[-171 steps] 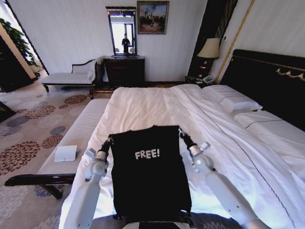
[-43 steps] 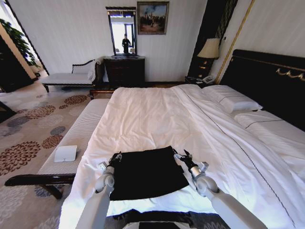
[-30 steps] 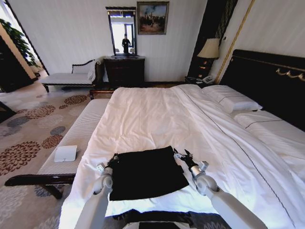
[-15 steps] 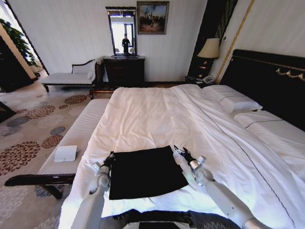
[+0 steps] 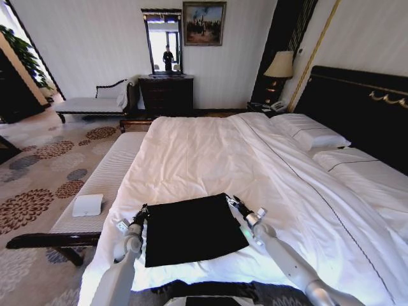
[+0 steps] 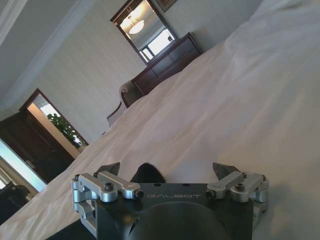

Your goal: Fold the clothes on the bed.

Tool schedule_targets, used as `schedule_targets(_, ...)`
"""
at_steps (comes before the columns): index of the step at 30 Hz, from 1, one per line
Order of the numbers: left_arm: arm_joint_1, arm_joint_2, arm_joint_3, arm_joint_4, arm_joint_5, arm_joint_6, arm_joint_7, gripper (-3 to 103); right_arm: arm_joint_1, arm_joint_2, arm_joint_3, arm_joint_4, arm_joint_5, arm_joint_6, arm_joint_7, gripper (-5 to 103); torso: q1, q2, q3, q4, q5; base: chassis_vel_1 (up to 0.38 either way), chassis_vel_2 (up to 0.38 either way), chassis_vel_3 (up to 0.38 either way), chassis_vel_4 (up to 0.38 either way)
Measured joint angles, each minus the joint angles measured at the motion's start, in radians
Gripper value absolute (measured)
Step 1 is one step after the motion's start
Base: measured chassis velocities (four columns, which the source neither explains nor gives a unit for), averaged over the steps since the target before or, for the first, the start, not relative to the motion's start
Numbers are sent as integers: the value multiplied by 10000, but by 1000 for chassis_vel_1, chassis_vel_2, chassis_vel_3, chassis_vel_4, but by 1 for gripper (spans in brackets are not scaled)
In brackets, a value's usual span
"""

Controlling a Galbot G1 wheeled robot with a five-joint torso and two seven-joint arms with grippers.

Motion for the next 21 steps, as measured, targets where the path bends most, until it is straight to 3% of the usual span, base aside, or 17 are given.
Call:
schedule_targets(11,4,-23,74,-28,64,-6,-14,1,778,751,29,-1360,-153,-234,-1075,99,1,0,0,2,0,0,0,0,0)
schedule_targets(18,-25,21,65,-18,56,-7,-13,1,727,668,63,-1530,-172,-372,-1774,68,0,0,0,2,2,0,0,0,0)
schedule_targets(20,-29,21,64,-11,56,-7,-13,1,690,630,68,-1522,-184,-415,-1855,68,0,0,0,1,2,0,0,0,0)
schedule_targets(21,-34,21,64,0,55,-7,-14,1,645,582,75,-1505,-204,-465,-1935,62,0,0,0,0,1,0,0,0,0)
